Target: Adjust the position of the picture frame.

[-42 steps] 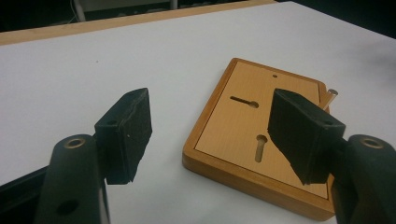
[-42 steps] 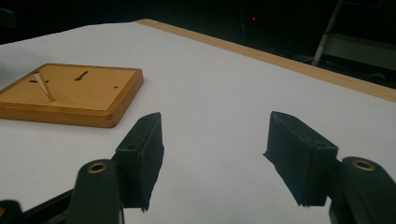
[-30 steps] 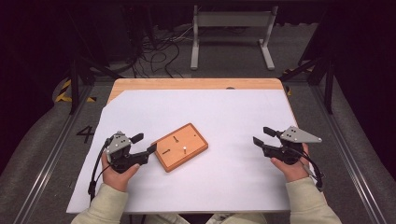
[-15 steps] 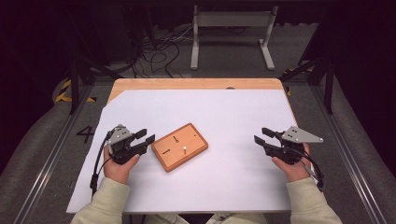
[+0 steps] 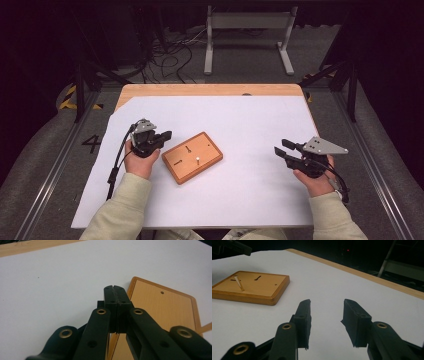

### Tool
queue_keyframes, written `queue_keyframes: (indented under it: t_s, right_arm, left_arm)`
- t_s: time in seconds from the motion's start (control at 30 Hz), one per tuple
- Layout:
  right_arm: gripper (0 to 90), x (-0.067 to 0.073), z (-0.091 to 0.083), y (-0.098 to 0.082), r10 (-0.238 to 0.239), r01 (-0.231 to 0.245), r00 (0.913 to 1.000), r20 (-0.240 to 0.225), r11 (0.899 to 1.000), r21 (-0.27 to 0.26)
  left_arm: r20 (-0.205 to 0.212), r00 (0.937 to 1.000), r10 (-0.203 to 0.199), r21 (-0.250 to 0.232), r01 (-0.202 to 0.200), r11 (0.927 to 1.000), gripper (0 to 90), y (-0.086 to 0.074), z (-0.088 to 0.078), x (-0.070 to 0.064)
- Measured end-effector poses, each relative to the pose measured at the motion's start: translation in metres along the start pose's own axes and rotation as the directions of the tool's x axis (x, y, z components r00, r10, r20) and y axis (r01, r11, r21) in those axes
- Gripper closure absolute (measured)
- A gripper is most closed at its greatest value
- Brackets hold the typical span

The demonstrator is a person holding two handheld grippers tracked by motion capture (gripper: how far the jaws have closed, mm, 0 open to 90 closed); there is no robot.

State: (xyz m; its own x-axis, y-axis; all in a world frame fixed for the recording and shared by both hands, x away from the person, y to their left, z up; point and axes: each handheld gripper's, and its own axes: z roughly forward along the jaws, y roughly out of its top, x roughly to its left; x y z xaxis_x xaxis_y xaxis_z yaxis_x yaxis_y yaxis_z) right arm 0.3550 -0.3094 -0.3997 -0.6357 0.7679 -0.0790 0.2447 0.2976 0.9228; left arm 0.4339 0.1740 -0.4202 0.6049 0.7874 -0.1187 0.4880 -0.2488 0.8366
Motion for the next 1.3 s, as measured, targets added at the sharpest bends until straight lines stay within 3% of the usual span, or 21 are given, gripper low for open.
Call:
queue_keyframes:
  t_s: [0.3,0.5,0.53,0.63,0.7,0.8,1.1,1.23,1.3]
  right_arm:
    - [60.5,0.001,-0.004,-0.002,0.005,-0.005,1.0,0.004,1.0,0.024]
    - [61.7,0.001,-0.008,-0.005,0.017,-0.017,0.9999,0.003,0.999,0.045]
    - [61.7,0.001,-0.008,-0.005,0.017,-0.017,0.9999,0.003,0.999,0.045]
    - [61.5,0.001,-0.01,-0.006,0.023,-0.023,0.9997,0.006,0.999,0.048]
    - [61.4,0.001,-0.012,-0.007,0.022,-0.023,0.9997,0.009,0.999,0.048]
    - [61.3,0.0,-0.015,-0.008,0.023,-0.024,0.9996,0.016,0.999,0.048]
    - [61.3,0.0,-0.021,-0.008,0.025,-0.026,0.9993,0.027,0.999,0.044]
    - [61.2,0.001,-0.021,-0.008,0.024,-0.025,0.9994,0.025,0.999,0.044]
    - [61.1,0.001,-0.021,-0.008,0.024,-0.025,0.9994,0.023,0.999,0.045]
  left_arm:
    - [0.012,0.9996,-0.026,0.084,0.025,0.9961,89.9,0.008,0.029,0.004]
    - [0.03,0.9989,-0.037,0.191,0.03,0.9812,89.9,0.009,0.054,0.006]
    - [0.03,0.9989,-0.037,0.191,0.03,0.9812,89.9,0.009,0.054,0.006]
    - [0.036,0.9994,-0.002,0.238,-0.006,0.9713,89.9,0.011,0.063,0.005]
    - [0.045,0.9989,-0.008,0.256,-0.004,0.9666,89.9,0.009,0.068,0.004]
    - [0.085,0.9961,-0.023,0.273,-0.001,0.9619,90.0,0.007,0.074,0.005]
    - [0.076,0.9971,0.002,0.275,-0.023,0.9611,90.0,0.008,0.076,0.002]
    - [0.112,0.9937,-0.007,0.277,-0.025,0.9604,90.0,0.008,0.077,-0.002]
    - [0.123,0.9923,0.018,0.283,-0.052,0.9576,90.0,0.009,0.078,-0.01]
